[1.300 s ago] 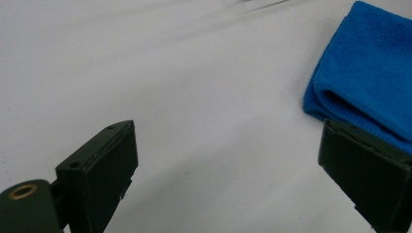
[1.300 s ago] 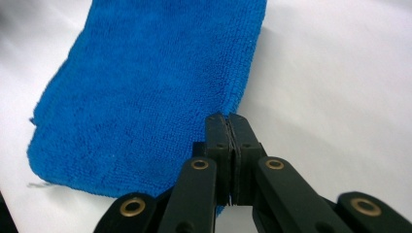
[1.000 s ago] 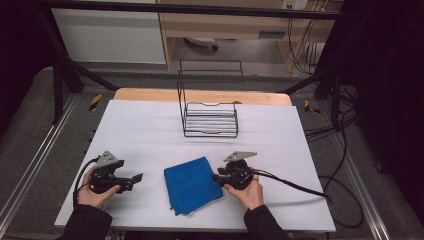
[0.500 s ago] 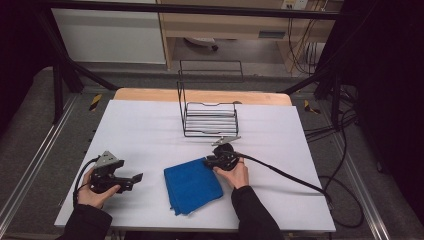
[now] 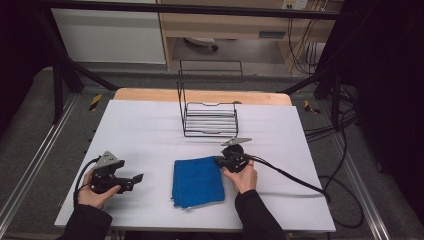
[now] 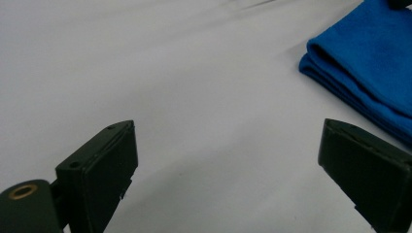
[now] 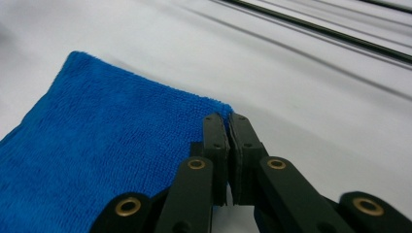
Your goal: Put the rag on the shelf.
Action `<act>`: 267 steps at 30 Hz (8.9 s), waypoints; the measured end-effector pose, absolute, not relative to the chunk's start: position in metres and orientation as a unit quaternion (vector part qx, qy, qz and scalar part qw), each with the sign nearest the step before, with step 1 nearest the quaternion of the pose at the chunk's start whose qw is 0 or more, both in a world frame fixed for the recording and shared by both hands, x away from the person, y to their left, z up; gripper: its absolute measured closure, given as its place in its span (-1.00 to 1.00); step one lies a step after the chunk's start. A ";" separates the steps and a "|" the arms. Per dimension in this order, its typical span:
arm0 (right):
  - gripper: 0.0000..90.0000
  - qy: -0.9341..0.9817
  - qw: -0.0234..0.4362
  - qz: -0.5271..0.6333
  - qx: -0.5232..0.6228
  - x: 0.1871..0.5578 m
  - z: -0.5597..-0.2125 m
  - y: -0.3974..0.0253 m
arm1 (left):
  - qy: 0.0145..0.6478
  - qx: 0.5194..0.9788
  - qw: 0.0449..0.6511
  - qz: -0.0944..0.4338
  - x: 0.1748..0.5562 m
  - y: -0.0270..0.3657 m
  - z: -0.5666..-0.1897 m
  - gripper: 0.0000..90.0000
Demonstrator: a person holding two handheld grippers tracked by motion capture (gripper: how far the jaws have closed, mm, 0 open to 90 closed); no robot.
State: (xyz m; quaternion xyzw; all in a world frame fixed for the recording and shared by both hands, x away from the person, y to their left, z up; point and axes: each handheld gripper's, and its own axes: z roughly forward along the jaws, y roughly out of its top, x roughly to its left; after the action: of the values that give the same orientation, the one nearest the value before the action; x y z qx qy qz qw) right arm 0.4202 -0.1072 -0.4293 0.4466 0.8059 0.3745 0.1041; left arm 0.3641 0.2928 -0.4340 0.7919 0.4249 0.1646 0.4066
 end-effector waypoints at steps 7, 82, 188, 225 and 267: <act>0.94 0.795 0.126 0.374 0.461 0.413 -0.431 -0.130 | 0.423 0.794 0.408 0.159 0.364 0.291 -0.435 -0.86; -0.86 0.779 0.100 0.455 0.420 0.396 -0.434 -0.184 | 0.409 0.829 0.370 0.094 0.433 0.132 -0.449 0.80; 0.91 0.732 0.158 0.551 0.368 0.381 -0.360 -0.160 | 0.341 0.756 0.529 0.183 0.385 0.147 -0.357 0.85; 0.91 0.669 0.257 0.605 0.347 0.385 -0.300 -0.161 | 0.325 0.688 0.604 0.239 0.402 0.137 -0.302 0.87; 0.92 0.617 0.328 0.643 0.312 0.415 -0.219 -0.156 | 0.302 0.617 0.667 0.288 0.431 0.134 -0.223 0.88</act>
State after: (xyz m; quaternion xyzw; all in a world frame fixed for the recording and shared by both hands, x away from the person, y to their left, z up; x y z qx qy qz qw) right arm 0.4149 -0.1563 -0.2186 0.3115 0.6175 0.6432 0.3285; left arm 0.4305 0.1339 -0.2232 0.6167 0.3020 0.2884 0.6673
